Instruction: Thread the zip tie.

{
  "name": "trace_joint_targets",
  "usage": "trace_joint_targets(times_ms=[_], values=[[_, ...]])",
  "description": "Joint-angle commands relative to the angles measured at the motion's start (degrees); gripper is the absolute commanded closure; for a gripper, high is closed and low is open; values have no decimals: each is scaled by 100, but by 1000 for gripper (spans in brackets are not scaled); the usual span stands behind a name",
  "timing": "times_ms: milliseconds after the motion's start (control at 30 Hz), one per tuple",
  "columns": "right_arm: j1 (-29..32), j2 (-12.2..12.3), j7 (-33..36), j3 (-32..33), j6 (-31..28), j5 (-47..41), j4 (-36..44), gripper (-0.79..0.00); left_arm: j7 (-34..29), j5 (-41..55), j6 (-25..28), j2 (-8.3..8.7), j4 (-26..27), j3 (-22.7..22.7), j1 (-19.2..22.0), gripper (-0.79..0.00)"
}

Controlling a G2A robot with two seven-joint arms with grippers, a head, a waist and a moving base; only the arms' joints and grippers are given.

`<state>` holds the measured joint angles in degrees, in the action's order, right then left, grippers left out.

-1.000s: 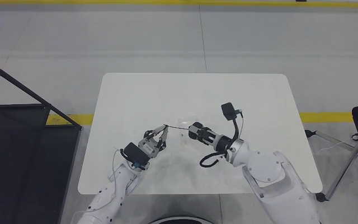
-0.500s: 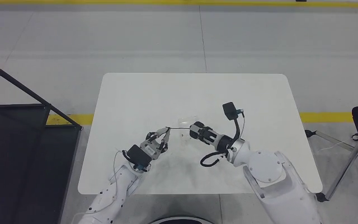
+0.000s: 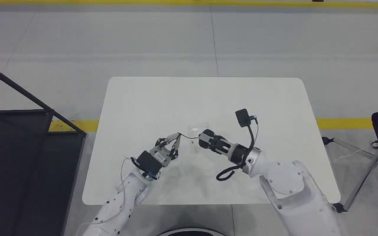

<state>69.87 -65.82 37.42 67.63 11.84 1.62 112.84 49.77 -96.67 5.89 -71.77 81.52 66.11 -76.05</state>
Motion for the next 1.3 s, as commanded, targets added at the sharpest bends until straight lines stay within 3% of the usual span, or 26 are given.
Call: trace_joint_targets(times_ms=[0, 200, 533, 600, 667, 1067, 1267], values=[[33, 5, 41, 61, -168, -111, -22, 0, -27, -10, 14, -2, -17, -9, 17, 0], [120, 20, 135, 222, -475, -391, -74, 0, -13, 1, 37, -12, -49, -44, 52, 0], [108, 22, 78, 181, -208, -295, -30, 0, 244, 160, 40, -30, -80, -62, 45, 0], [96, 24, 75, 172, -96, -248, -7, -206, 288, 202, 42, -30, -69, -48, 30, 0], [81, 21, 63, 149, -17, -241, 14, -317, 326, 248, 50, -28, -53, -24, 9, 0], [77, 25, 71, 98, 82, -166, 28, -308, 377, 381, 20, -30, 27, 48, -66, 0], [252, 32, 7, 154, -346, -270, 78, -292, 311, 325, 2, -30, 47, 53, -66, 0]])
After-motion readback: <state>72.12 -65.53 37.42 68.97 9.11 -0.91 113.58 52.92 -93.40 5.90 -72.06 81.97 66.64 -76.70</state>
